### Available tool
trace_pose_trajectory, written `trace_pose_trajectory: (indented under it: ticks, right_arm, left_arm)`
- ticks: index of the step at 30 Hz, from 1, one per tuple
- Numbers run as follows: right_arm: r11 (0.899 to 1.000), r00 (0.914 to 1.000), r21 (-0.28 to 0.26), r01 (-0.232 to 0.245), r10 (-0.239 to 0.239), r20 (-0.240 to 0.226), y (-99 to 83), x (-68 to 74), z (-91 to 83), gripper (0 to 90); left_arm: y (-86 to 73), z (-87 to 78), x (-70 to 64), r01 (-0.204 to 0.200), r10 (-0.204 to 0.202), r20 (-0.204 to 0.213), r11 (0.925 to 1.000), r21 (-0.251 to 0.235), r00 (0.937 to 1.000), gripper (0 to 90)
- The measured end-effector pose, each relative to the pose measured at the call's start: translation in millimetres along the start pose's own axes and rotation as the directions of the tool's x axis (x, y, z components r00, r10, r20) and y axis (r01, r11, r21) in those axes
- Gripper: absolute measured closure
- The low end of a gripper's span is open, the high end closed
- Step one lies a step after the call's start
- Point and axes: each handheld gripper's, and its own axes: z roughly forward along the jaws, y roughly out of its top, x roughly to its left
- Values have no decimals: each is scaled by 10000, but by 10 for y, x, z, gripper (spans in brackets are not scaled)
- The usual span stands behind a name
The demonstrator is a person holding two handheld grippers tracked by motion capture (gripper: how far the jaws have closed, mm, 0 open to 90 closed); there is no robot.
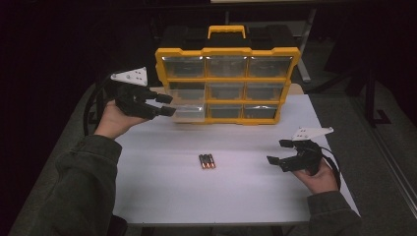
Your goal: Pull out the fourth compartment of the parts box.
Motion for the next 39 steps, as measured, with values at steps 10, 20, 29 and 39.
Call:
trace_pose_trajectory:
  ticks: [10, 20, 29, 39]
  right_arm:
    - [10000, 10000, 26, 38, -38, 8, 4, 1, 11, 183]
    - [9999, 10000, 80, 74, -74, 39, 3, 0, 18, 183]
    - [9999, 10000, 169, 31, -32, 52, 8, 12, 38, 182]
    - [9998, 9999, 182, -22, 20, 111, 0, -10, 35, 182]
  left_arm:
    - [-254, -95, -68, 439, -462, -469, 9978, -488, 9978, 492]
    - [-690, -111, -215, 974, -1078, -958, 9894, -1076, 9896, 465]
    - [-981, -75, -329, 1538, -1683, -1122, 9798, -1276, 9793, 383]
    - [-1157, -48, -451, 1611, -1803, -1474, 9779, -1333, 9725, 330]
